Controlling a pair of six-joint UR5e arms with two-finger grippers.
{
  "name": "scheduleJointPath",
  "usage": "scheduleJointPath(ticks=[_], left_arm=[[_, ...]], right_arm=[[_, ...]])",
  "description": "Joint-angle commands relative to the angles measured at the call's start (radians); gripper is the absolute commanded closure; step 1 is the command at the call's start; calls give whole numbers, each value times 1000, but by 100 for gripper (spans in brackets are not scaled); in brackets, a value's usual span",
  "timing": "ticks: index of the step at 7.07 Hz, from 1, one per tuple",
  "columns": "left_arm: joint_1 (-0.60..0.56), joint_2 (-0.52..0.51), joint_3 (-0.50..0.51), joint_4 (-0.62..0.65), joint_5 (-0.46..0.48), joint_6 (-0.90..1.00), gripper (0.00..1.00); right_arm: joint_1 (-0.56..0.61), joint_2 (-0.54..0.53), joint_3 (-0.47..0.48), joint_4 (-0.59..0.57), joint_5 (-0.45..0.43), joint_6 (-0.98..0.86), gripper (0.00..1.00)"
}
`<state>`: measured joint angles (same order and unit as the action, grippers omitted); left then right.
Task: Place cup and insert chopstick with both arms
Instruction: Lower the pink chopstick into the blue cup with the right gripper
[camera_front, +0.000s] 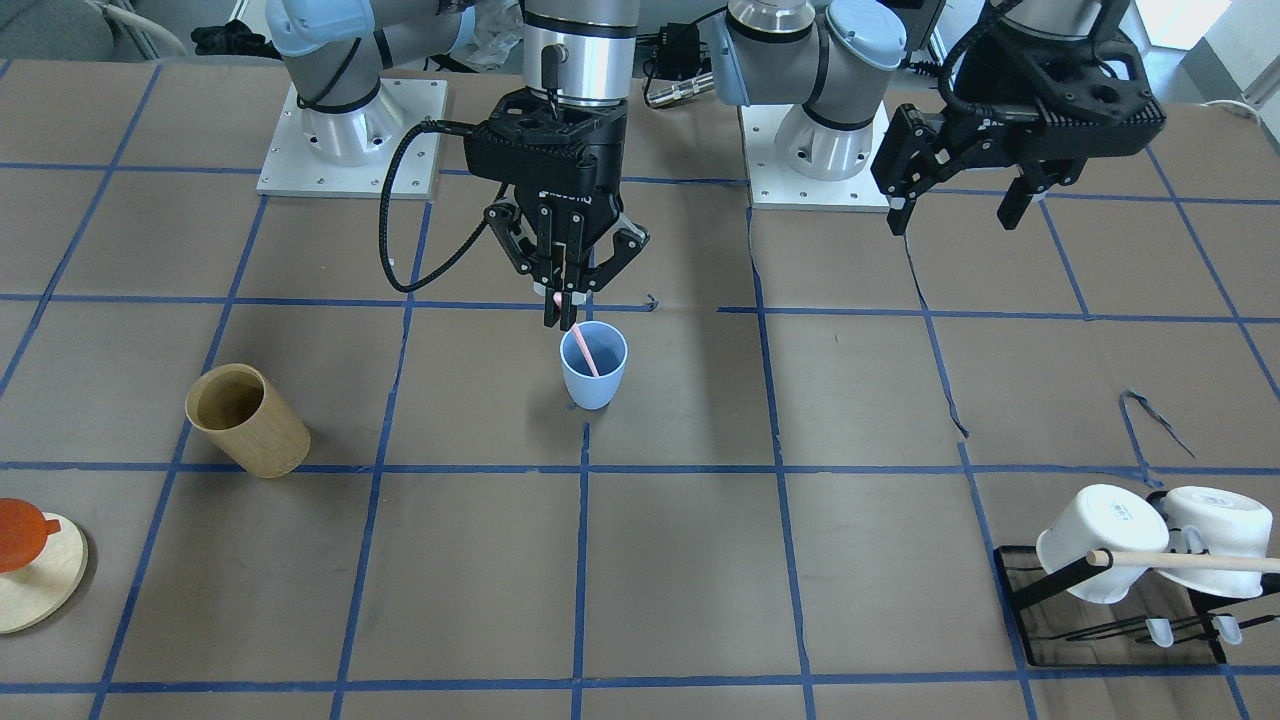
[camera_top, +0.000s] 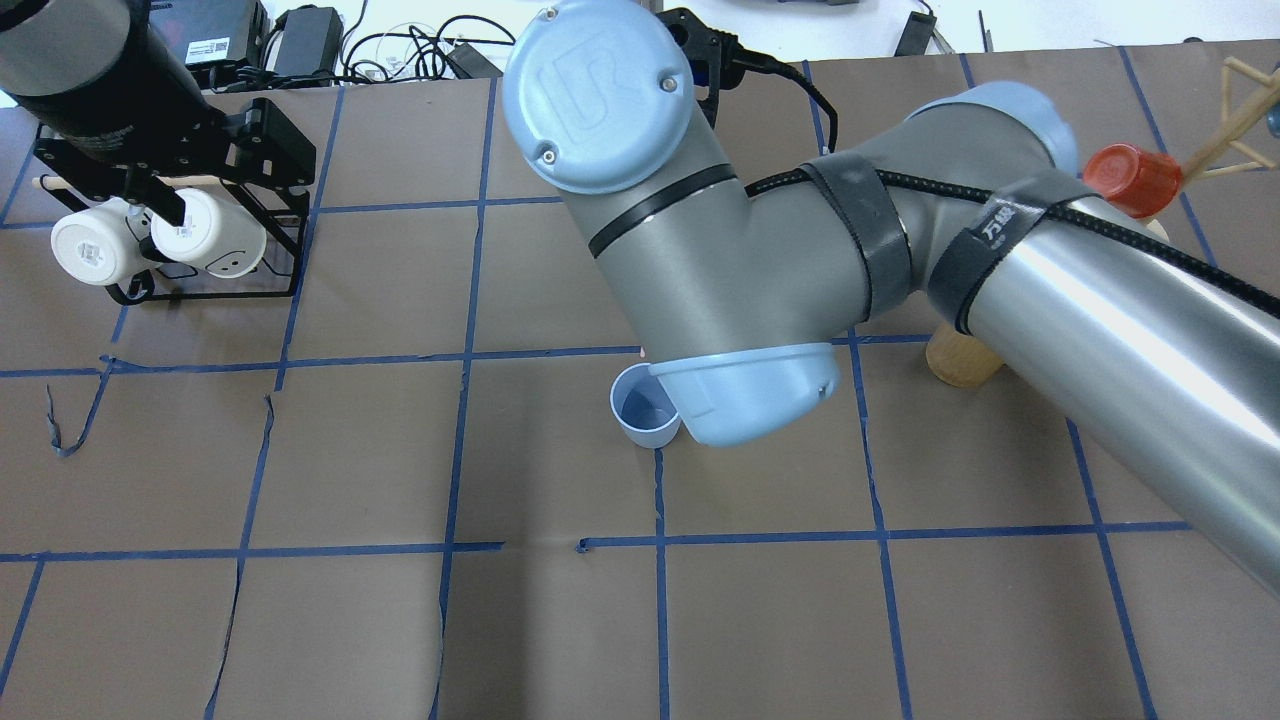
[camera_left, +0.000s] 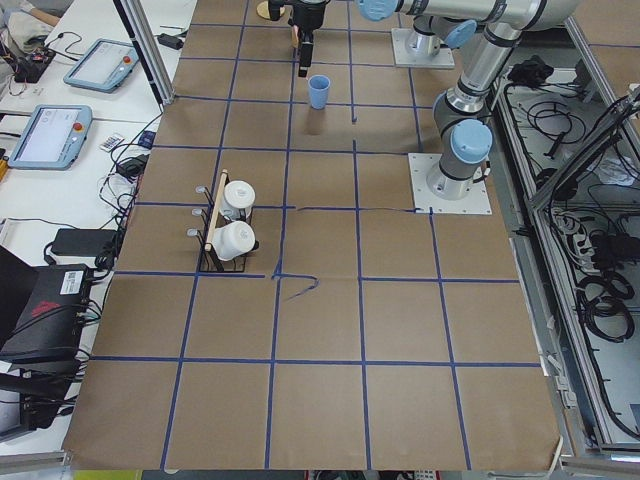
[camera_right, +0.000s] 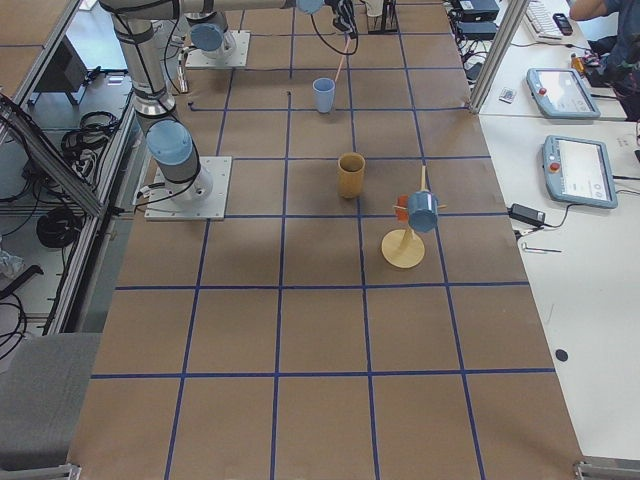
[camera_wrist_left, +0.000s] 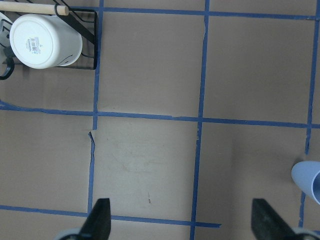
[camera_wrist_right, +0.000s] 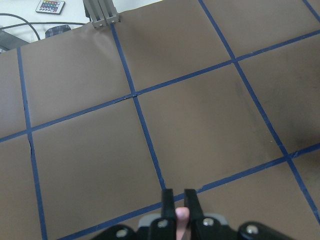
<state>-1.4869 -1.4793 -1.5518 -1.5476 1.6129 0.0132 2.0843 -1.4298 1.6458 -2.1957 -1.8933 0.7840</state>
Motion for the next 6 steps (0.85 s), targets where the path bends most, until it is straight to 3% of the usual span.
scheduleJointPath(ticks=[1,5,6], left_arm=[[-3,4,6,-9,1,-1,0],[-1,2,6,-11,-11,-1,0],[-1,2,6,-9,-11,-1,0]], right_arm=[[11,-4,6,13,-7,1,100],[28,-3,20,54,-1,8,100],[28,-1,20,53,2,8,87]])
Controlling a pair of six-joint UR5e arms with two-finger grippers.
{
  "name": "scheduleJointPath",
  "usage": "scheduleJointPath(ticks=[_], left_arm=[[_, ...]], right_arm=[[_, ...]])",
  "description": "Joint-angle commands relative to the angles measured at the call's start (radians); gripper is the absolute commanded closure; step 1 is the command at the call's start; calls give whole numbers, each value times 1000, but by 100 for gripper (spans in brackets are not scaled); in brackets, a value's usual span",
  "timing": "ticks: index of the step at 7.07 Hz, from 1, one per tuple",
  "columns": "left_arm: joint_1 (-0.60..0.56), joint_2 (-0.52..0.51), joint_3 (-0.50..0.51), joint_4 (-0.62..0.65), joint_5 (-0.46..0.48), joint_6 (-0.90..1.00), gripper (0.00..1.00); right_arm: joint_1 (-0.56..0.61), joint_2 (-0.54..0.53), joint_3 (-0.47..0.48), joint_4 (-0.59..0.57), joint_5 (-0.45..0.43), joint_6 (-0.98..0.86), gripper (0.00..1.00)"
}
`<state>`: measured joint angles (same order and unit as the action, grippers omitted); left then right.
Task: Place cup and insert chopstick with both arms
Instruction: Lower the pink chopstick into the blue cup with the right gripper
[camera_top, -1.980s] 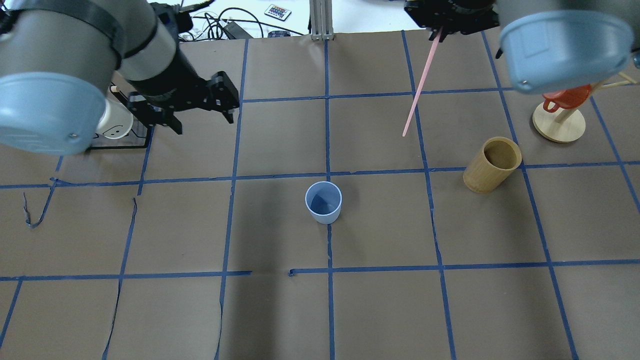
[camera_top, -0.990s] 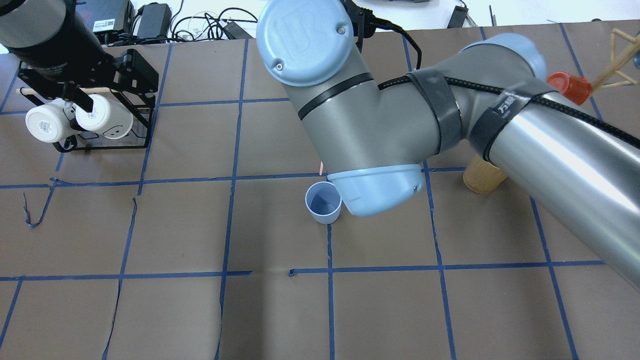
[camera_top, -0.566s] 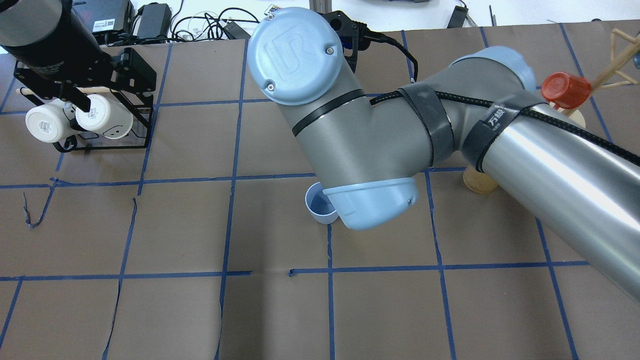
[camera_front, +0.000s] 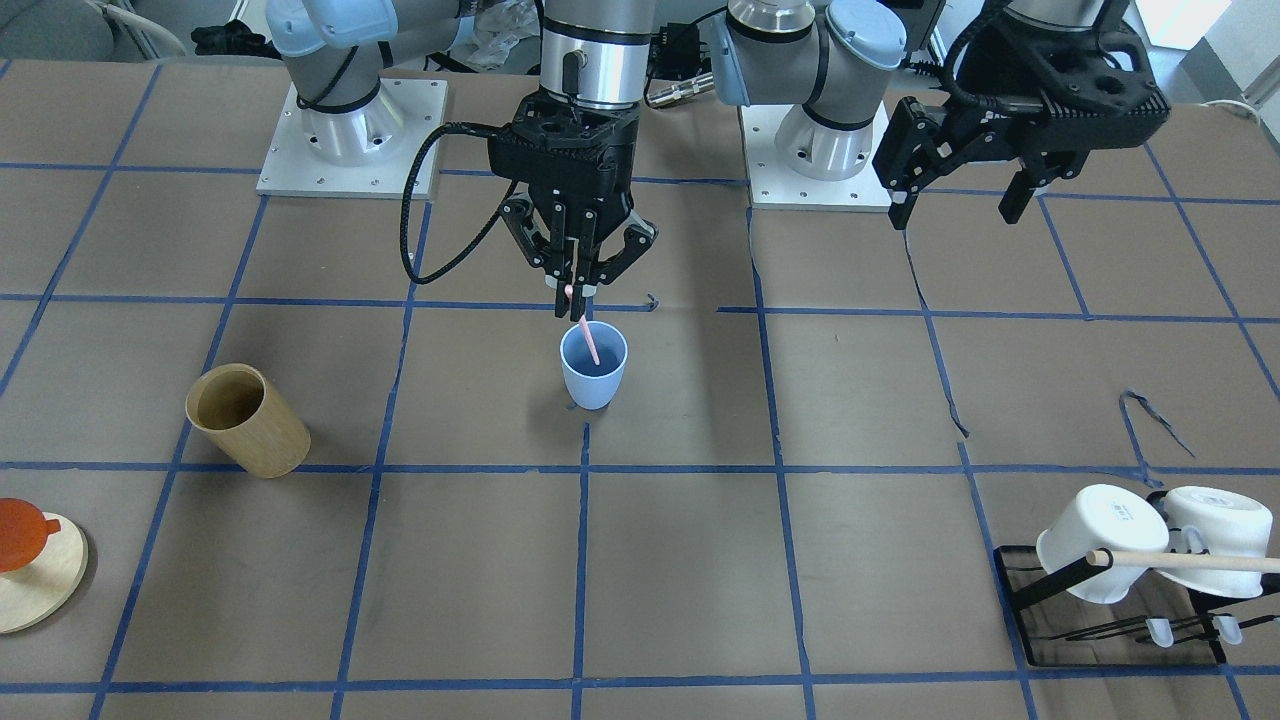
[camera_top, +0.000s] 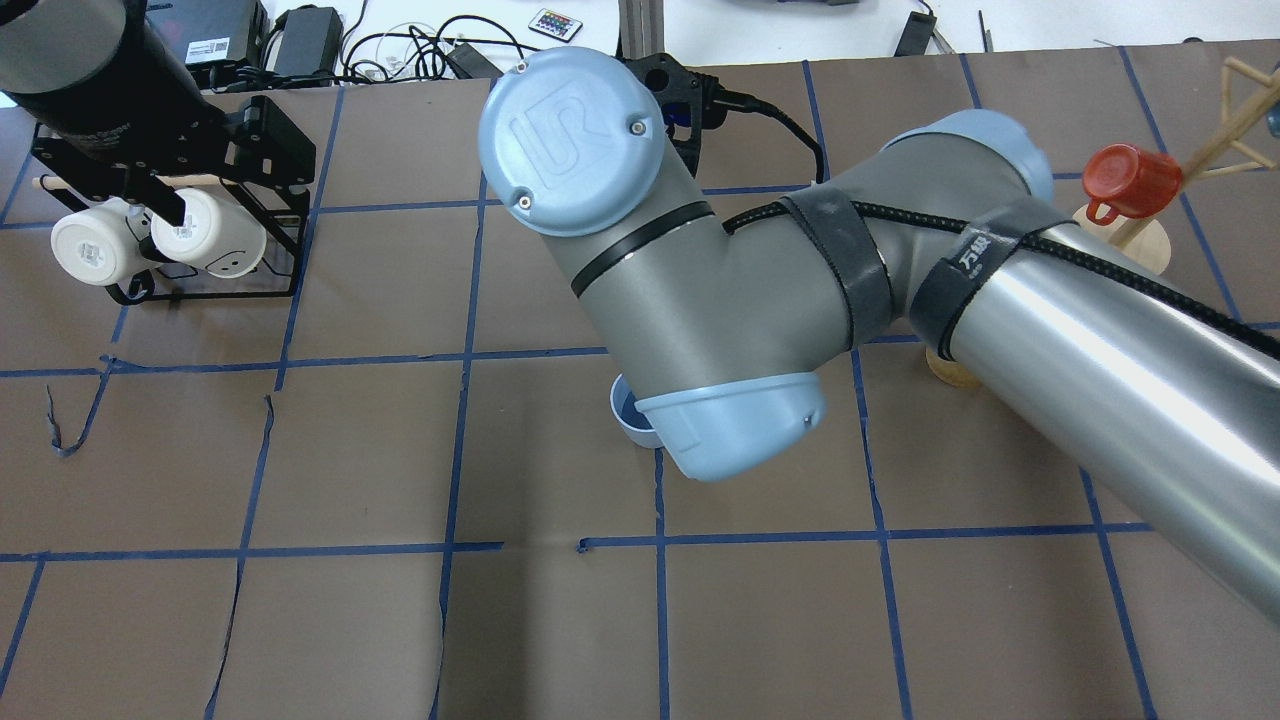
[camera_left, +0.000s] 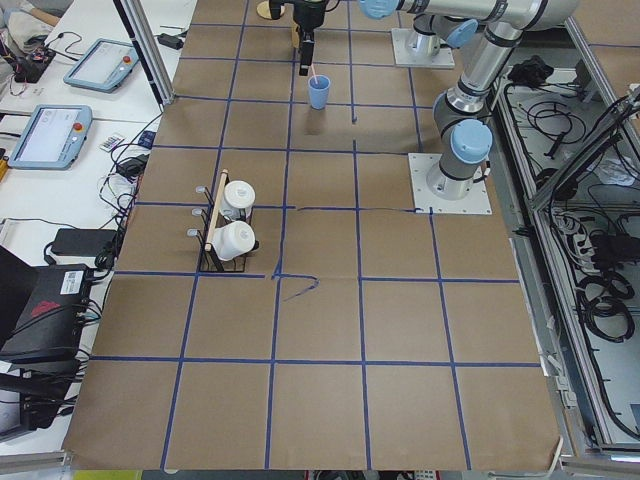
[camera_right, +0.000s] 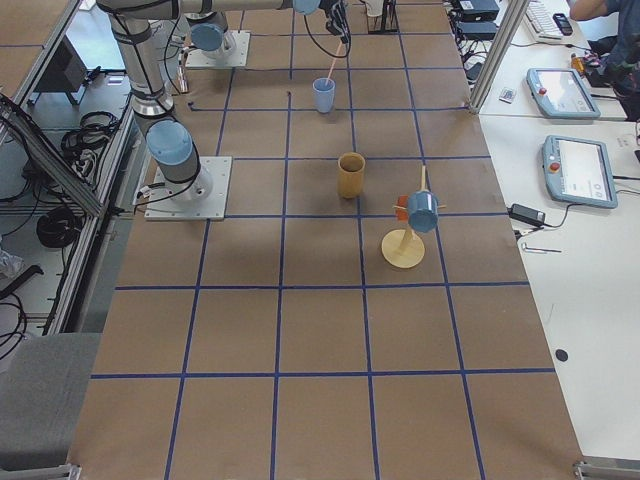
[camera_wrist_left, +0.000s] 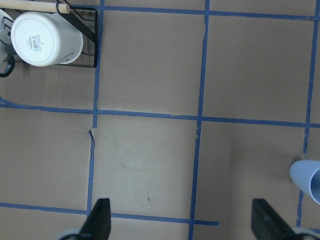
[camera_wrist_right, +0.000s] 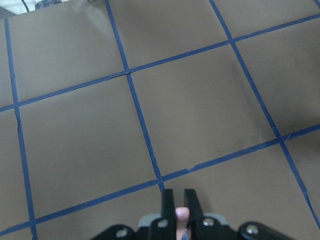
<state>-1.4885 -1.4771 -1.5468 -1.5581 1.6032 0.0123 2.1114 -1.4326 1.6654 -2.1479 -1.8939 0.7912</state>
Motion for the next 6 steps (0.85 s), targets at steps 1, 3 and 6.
scheduleJointPath(ticks=[1,3,6], left_arm=[[-1,0,2,0,-5,-2,0],[-1,1,4,0,-6,-3,0],[1,-5,2,3,-9,-3,0]], right_arm=[[1,0,-1,0,4,2,27],[-1,-6,-12,0,12,-1,0],[-30,-5,-102,104,44,-79,0]])
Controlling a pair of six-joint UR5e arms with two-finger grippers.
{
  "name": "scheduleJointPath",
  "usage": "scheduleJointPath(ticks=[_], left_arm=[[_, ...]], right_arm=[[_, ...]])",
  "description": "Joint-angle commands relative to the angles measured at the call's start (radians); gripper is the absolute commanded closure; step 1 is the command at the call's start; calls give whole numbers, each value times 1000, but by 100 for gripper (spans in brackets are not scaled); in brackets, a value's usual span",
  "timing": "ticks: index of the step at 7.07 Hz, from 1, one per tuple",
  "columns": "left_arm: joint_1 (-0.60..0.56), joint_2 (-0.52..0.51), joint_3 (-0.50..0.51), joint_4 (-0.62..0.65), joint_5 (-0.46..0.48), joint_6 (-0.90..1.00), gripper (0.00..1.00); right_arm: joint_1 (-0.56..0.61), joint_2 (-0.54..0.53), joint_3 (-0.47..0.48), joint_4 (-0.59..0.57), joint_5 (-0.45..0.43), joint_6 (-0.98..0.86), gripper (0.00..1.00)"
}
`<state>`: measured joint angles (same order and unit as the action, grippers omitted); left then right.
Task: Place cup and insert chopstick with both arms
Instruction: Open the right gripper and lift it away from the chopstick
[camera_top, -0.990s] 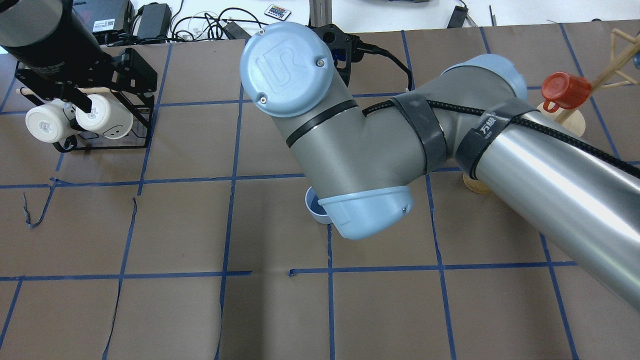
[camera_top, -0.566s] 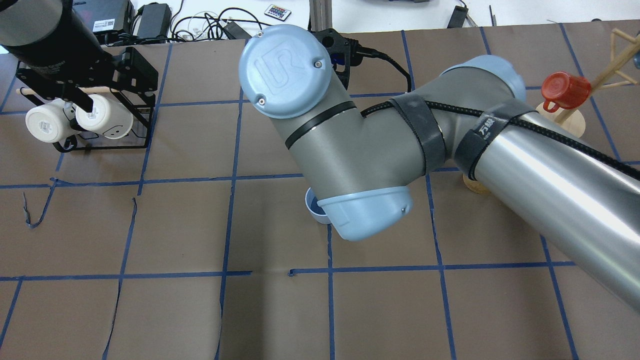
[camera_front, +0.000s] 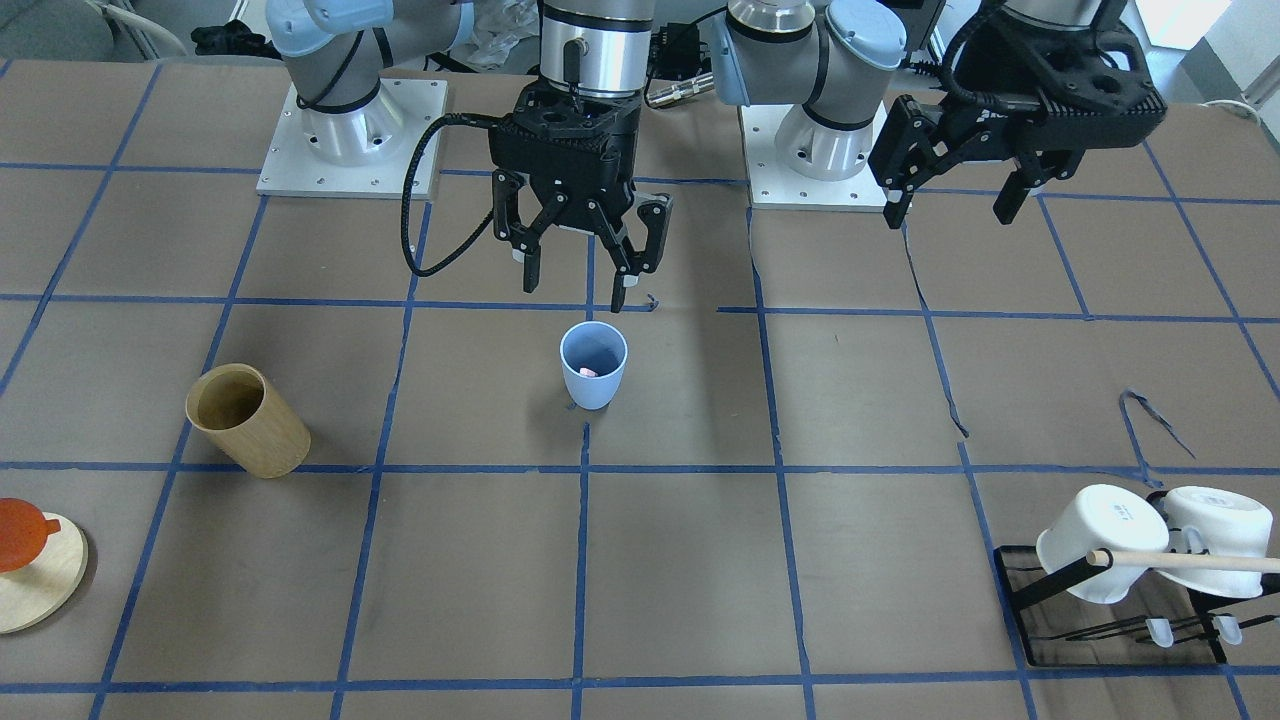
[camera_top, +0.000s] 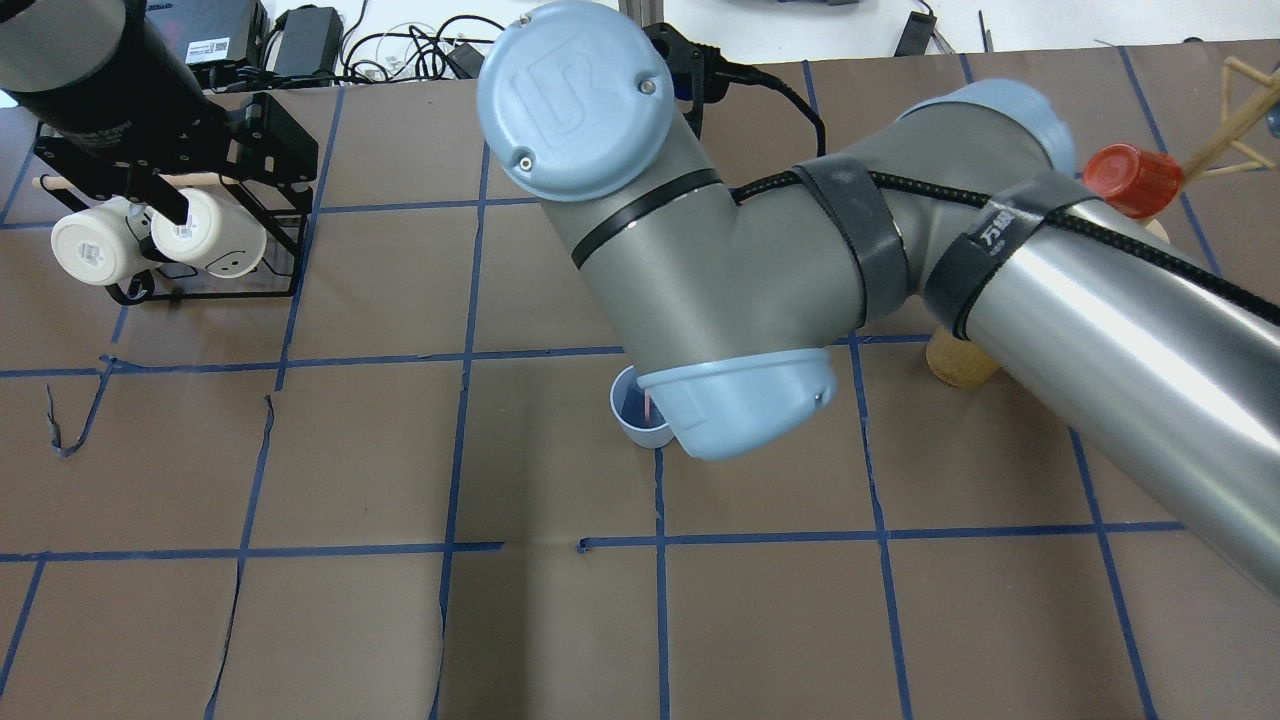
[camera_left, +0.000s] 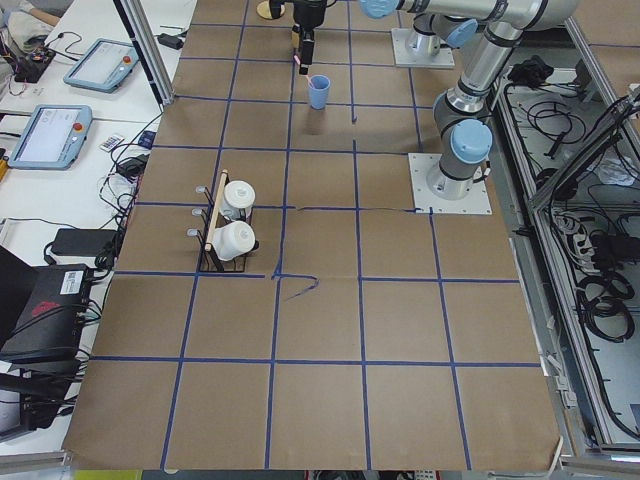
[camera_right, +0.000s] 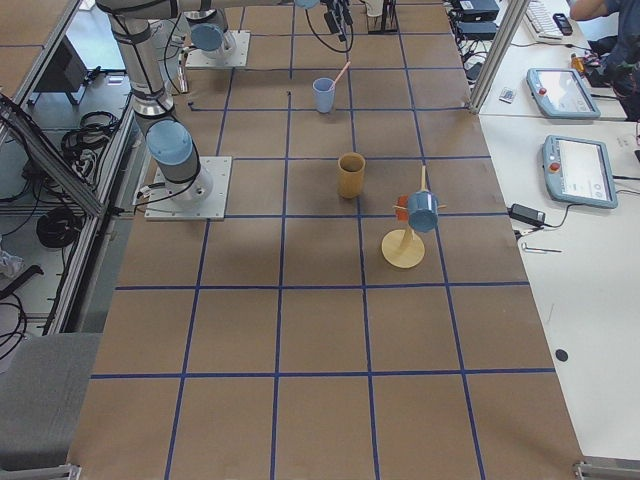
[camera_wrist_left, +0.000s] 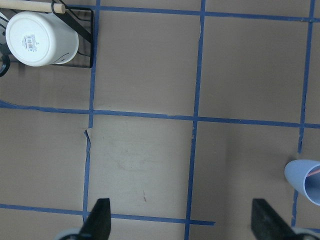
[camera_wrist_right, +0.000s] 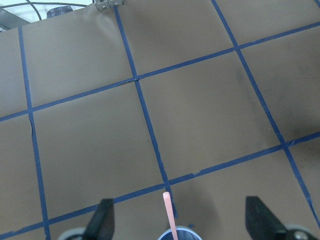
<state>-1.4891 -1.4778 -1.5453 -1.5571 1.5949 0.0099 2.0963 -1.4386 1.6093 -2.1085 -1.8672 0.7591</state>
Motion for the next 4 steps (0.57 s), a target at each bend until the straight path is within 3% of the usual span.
scheduleJointPath(ticks=[1,4], left_arm=[[1,-2,-1,2,2,-1,0],[1,-2,-13,3,0,7,0]], right_arm=[[-62,1,-74,112,75,-63,0],[-331,-40,-108,370,328,-334,0]])
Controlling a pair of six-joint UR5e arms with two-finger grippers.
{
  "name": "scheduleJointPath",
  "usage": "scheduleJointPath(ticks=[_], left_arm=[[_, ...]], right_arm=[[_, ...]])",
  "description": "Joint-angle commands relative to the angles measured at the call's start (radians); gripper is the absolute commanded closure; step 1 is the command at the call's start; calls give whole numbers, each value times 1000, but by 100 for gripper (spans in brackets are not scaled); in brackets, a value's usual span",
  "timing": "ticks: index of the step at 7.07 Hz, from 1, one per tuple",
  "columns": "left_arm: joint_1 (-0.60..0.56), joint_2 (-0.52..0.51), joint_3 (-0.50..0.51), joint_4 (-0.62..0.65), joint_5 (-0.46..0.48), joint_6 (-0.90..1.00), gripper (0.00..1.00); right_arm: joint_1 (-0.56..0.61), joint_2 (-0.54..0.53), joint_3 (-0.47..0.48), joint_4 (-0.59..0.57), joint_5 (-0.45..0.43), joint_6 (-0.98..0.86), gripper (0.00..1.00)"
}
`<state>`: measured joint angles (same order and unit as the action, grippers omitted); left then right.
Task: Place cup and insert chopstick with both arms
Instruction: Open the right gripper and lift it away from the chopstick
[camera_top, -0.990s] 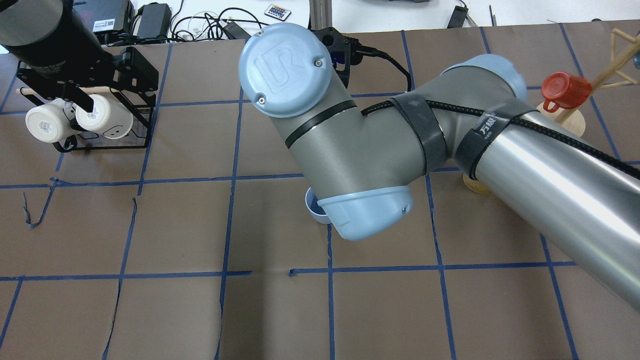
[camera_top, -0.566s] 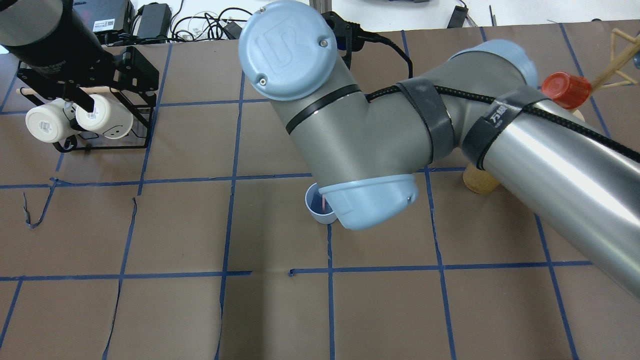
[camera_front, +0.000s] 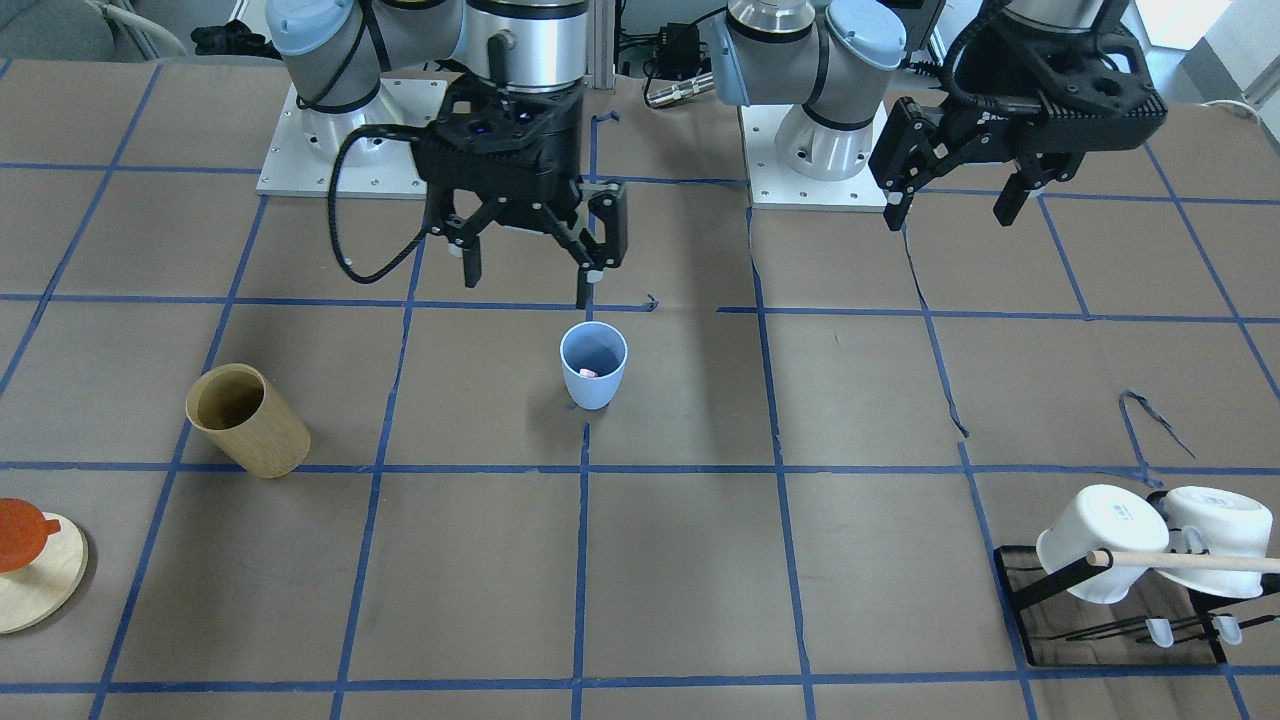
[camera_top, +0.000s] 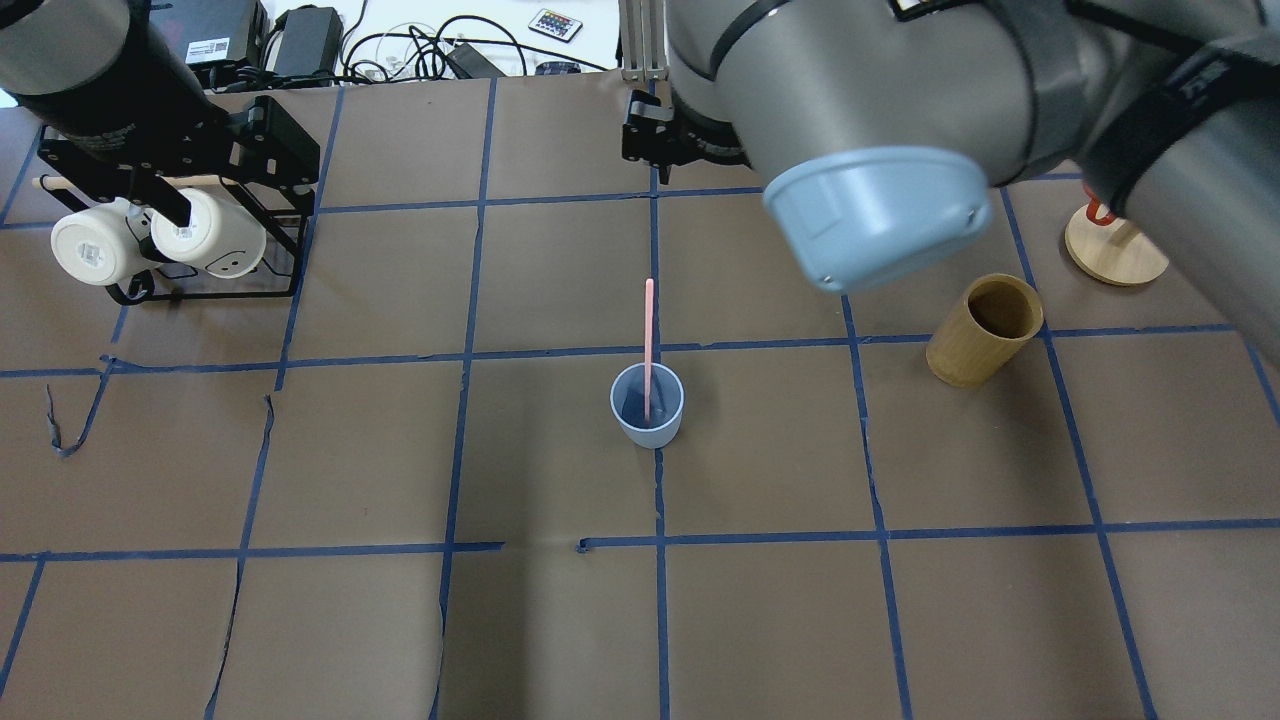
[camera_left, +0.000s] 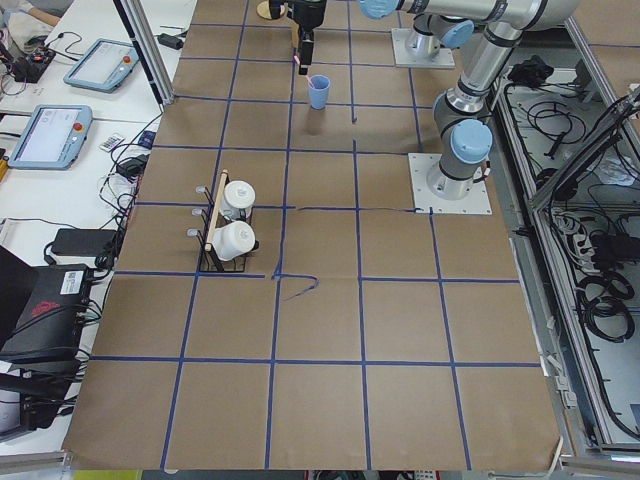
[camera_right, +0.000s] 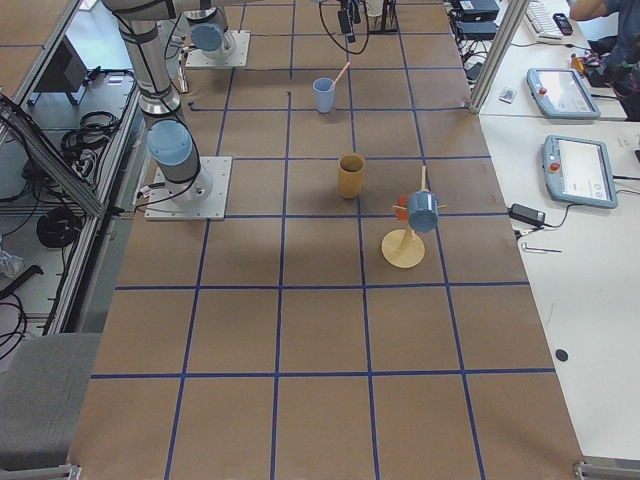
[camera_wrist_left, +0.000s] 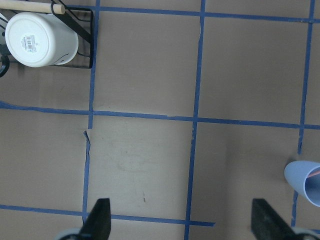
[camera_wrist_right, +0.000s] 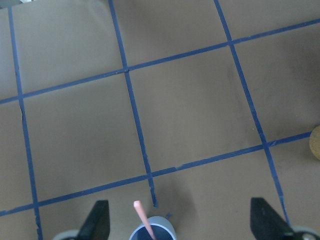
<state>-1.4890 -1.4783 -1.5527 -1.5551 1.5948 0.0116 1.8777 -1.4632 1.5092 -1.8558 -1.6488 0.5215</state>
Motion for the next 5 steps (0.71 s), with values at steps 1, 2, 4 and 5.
scheduleJointPath(ticks=[1,2,4,5], left_arm=[[1,-5,-7,6,1,7,0],[1,-5,-6,7,1,4,0],[6,-7,-6,7,1,2,0],[13,-11,-7,12,1,2,0]], right_arm=[[-203,-22,-6,166,128,-235,0],[-266,-25,-6,211,124,-362,0],[-377,-49,0,323,124,-554,0],[-412,-86,5,377,124,-662,1]])
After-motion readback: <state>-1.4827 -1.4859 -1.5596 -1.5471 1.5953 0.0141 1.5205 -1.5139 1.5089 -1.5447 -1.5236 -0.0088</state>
